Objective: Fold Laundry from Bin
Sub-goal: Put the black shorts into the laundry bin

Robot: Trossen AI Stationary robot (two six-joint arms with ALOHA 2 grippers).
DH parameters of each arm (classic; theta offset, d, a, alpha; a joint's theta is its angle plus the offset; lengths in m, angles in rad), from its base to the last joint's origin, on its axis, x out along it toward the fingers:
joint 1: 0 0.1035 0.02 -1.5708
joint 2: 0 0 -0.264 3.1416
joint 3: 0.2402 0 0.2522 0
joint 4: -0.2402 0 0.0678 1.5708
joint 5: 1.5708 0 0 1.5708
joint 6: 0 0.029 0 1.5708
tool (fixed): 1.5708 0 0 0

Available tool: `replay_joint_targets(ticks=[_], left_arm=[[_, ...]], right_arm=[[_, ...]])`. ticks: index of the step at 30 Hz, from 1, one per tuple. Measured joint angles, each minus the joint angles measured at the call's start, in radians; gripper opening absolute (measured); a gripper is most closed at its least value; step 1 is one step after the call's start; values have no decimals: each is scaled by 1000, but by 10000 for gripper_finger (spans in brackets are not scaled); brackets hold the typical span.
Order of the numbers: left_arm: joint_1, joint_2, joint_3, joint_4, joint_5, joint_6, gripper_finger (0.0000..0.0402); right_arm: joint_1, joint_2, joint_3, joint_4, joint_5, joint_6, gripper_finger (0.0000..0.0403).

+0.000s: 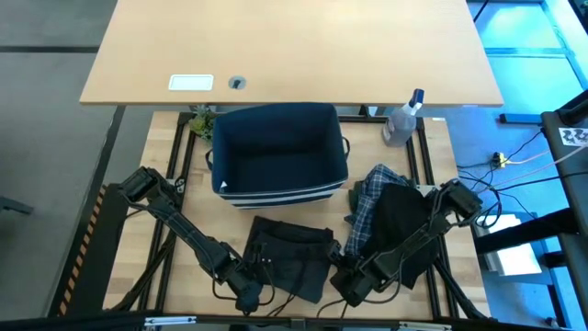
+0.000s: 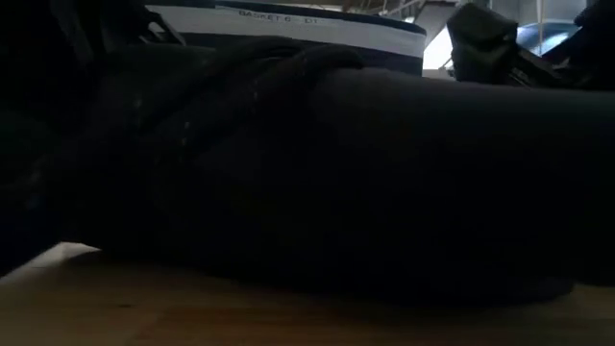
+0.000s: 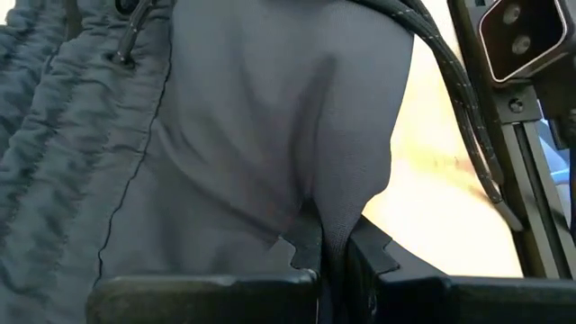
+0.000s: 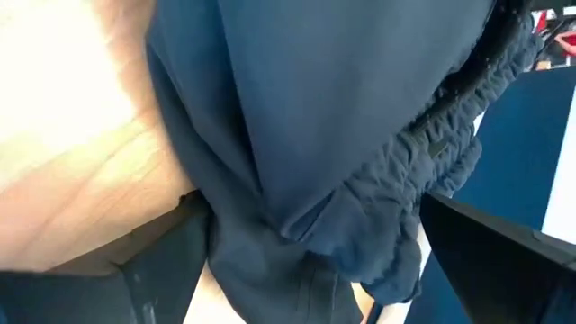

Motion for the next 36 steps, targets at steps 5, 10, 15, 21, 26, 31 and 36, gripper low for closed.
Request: replay_joint_targets(ticks=[5,10,15,21,26,31,36], left_arm=[[5,0,0,-3,11,3,6],[5,0,0,2,12,24,6],[5,0,0,2,14,27,6],[-2,0,0,5,11,27,6],[-23,0,105,-130,1,28,6],[-56,0,310,-386,-53,29,6],[-90,0,537,-616,-174,50,6]], right_arm=[[-34,13,3,21,-11,-31,392],[-89,38,3,95,-22,-71,385],[-121,68,2,163,-37,-120,312],[-129,72,8,159,-31,-98,107],[-96,56,71,81,62,-67,31],[-59,-2,188,-15,148,-66,30],[-55,-79,315,-123,229,-65,30]])
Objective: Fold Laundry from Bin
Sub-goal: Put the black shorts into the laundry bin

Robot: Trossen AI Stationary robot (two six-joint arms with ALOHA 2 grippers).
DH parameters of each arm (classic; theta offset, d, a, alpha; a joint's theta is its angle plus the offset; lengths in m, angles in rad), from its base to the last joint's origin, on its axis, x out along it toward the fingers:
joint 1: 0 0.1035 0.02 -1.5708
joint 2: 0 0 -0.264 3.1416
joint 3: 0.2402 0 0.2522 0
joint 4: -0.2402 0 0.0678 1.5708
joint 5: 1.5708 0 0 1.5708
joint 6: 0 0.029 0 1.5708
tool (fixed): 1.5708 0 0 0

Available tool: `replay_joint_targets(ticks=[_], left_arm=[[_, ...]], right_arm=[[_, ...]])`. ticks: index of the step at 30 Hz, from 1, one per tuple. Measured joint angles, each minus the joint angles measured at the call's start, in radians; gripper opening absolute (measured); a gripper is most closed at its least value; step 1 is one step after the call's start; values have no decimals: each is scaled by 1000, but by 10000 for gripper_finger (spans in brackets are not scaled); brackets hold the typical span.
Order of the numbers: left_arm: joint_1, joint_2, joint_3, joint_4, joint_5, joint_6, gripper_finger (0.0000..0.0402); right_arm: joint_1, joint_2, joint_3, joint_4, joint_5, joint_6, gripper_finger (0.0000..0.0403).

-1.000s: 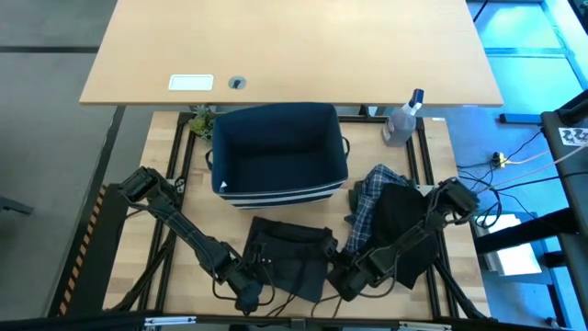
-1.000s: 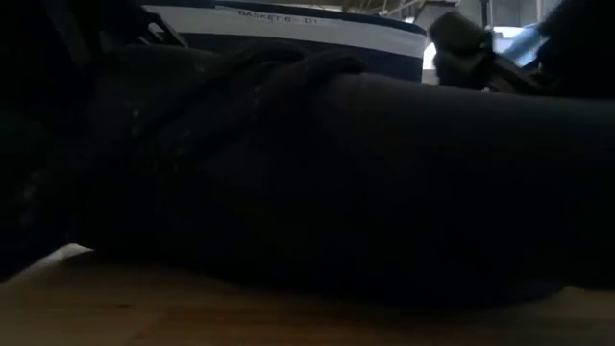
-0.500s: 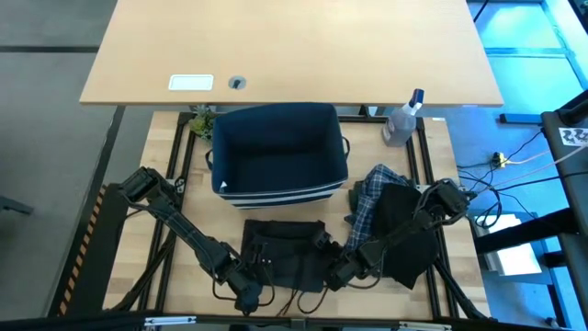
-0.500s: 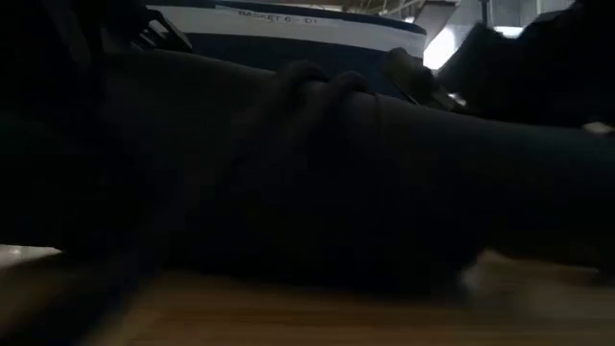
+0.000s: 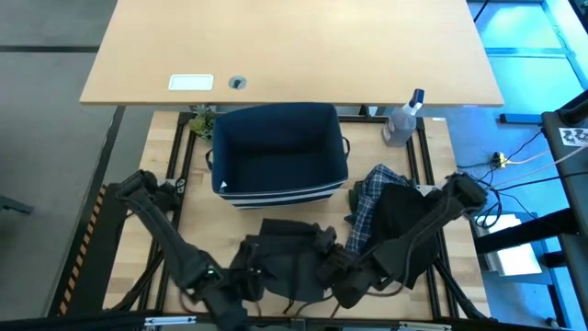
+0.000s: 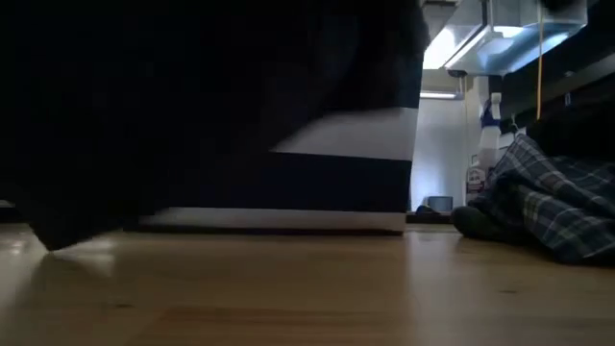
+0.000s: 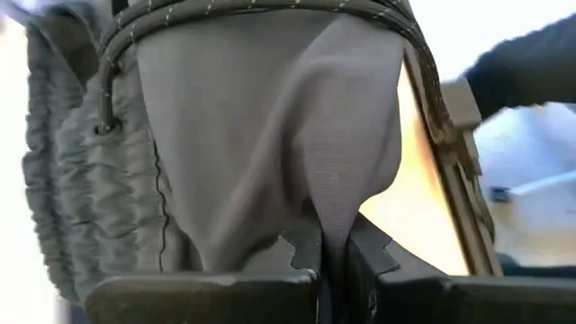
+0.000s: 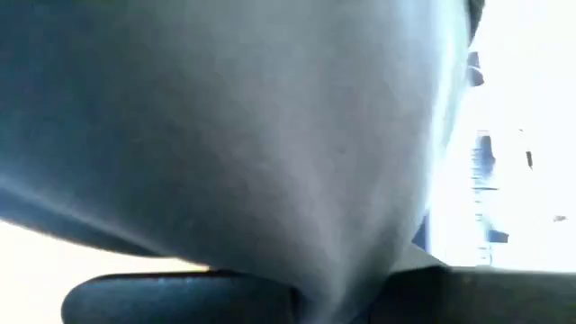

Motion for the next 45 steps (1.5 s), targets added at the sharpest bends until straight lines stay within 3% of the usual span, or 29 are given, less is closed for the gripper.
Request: replay_joint_targets(ticks=[7,16,19,26,31,35,39,45], left_arm=[[-44,0,298,-296,-217,63,6],[-52,0,615,-521,-466,227,6],[-47,-47,603,-473,-534,346,6],[-9,-142,611,-464,-686,461,6],[52,-186,611,-467,-774,585,6],[145,-216,611,-504,-781,637,6],[271,-235,611,-587,-735,652,6],[476,-248,610,-586,-521,746,6]], right_arm=[[-10,-108,178,-46,54,-85,30],[-99,-180,411,-41,75,-257,30],[-155,-180,484,-46,59,-313,30],[-286,-180,609,-47,-22,-393,30],[-402,-180,638,-44,-111,-412,30],[-511,-180,638,-48,-169,-407,30],[-634,-180,638,-92,-305,-337,30],[-827,-178,634,-207,-555,-229,30]])
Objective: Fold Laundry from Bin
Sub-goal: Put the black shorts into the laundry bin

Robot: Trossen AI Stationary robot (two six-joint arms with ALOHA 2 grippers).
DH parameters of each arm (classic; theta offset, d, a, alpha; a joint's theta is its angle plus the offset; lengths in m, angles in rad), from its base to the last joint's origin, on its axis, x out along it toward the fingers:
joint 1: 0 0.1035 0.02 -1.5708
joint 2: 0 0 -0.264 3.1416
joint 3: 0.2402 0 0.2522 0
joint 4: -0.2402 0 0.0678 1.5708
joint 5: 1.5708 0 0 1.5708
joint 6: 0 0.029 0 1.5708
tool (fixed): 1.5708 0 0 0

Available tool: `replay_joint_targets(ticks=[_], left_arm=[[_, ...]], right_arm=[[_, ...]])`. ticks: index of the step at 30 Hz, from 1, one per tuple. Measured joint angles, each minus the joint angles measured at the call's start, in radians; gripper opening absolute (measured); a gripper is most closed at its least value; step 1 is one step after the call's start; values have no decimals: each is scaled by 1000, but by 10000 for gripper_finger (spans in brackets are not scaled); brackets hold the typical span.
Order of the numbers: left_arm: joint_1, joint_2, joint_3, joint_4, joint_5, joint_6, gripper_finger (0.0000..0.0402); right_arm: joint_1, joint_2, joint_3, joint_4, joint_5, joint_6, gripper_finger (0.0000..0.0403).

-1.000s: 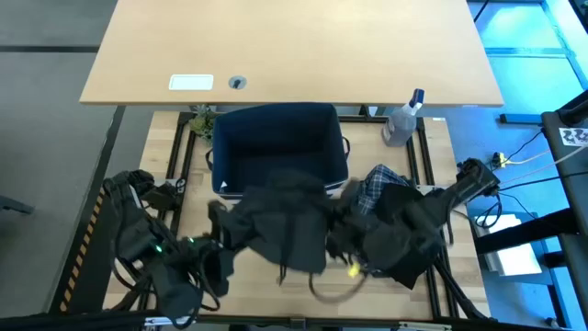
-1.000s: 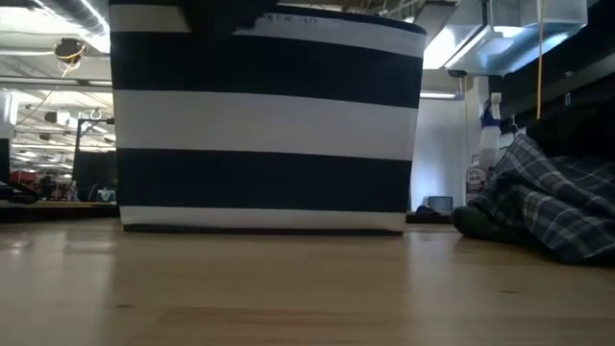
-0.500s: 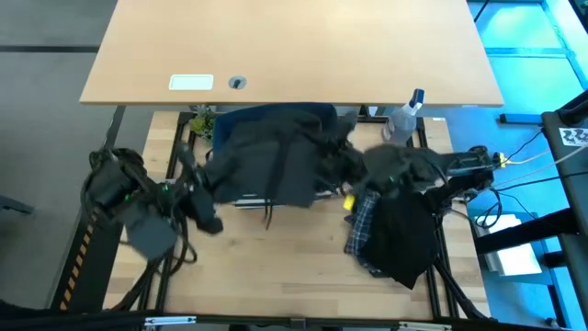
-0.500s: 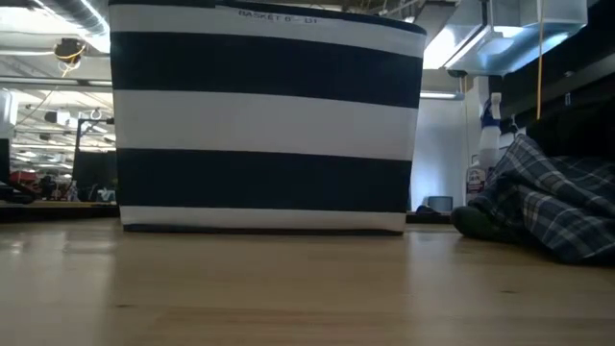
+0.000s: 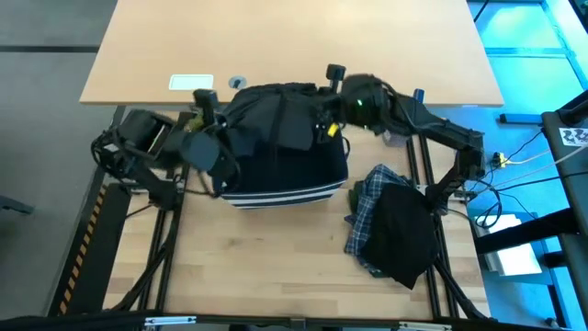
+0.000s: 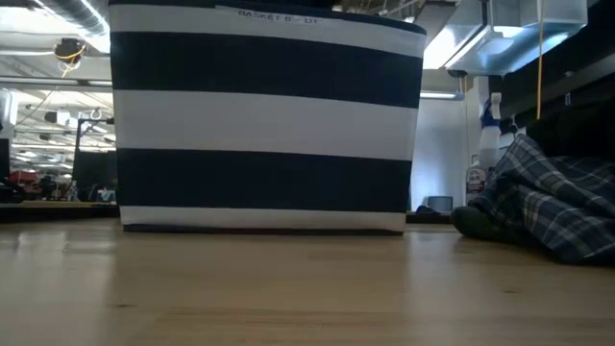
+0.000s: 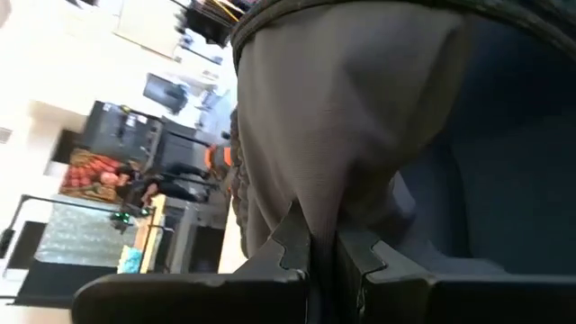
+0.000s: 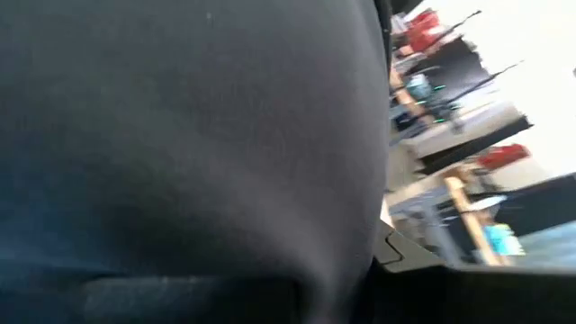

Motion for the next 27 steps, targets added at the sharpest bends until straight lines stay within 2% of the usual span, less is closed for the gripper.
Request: replay_joint_targets(ticks=[7,10,12,15,21,24,27], left_arm=[[201,0,-17,3,213,114,6],[267,1,-62,13,309,110,6],[290,-12,-122,39,311,109,6],[301,-76,-281,203,330,135,6],[332,-266,-685,577,407,248,6],[390,-344,-853,665,434,296,6],[452,-390,-962,680,441,313,6]], right_arm=[[-155,2,-105,-16,-272,8,30],[-192,2,-160,-12,-339,-1,30],[-211,3,-192,2,-364,-4,30],[-232,2,-229,34,-388,-5,30],[-243,3,-233,49,-444,-25,30],[-242,3,-233,41,-460,-47,30],[-241,6,-233,-6,-468,-101,30]])
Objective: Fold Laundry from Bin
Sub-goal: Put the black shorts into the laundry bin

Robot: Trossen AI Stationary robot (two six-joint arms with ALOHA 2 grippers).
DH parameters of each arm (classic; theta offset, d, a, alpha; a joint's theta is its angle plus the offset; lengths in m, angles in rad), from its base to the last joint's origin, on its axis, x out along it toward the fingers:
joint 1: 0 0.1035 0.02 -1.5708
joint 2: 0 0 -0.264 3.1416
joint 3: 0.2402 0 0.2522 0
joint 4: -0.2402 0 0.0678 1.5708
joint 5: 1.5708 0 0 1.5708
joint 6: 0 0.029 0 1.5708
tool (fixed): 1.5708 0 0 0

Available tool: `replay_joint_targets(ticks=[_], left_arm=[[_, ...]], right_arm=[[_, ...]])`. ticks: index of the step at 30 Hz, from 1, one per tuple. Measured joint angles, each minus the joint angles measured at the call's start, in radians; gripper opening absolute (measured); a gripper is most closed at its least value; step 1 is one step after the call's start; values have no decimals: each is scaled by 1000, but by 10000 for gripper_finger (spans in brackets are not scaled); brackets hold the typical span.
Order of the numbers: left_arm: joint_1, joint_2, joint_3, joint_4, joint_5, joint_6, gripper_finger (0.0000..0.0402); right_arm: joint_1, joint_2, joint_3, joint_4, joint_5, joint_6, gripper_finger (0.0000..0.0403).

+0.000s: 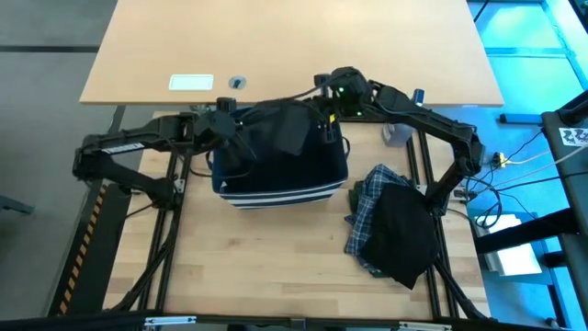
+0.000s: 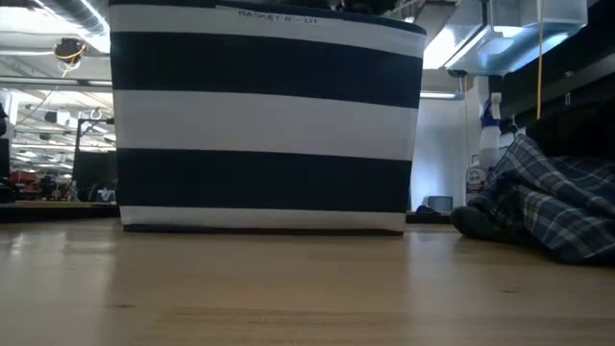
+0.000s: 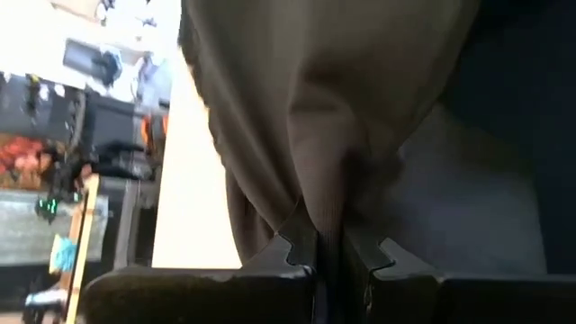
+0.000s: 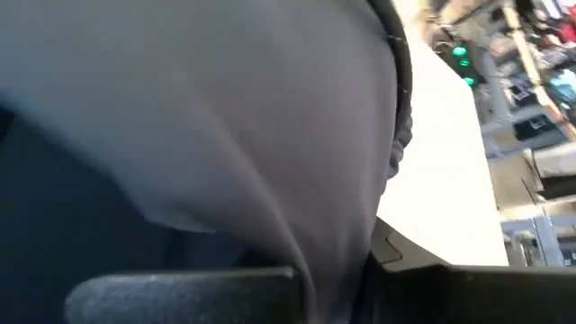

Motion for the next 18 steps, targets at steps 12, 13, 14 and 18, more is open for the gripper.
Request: replay_joint_targets(ticks=[12,13,14,18], left_arm=[[107,-26,-76,102,40,168,6],[114,-26,-76,107,77,174,6],[123,-26,-76,108,119,175,6],[146,-9,-101,100,247,150,6]], right_arm=[[-2,85,0,-90,27,-148,30],[-2,98,0,-91,34,-162,30],[-3,108,0,-93,41,-169,30],[-15,140,0,-130,49,-201,30]])
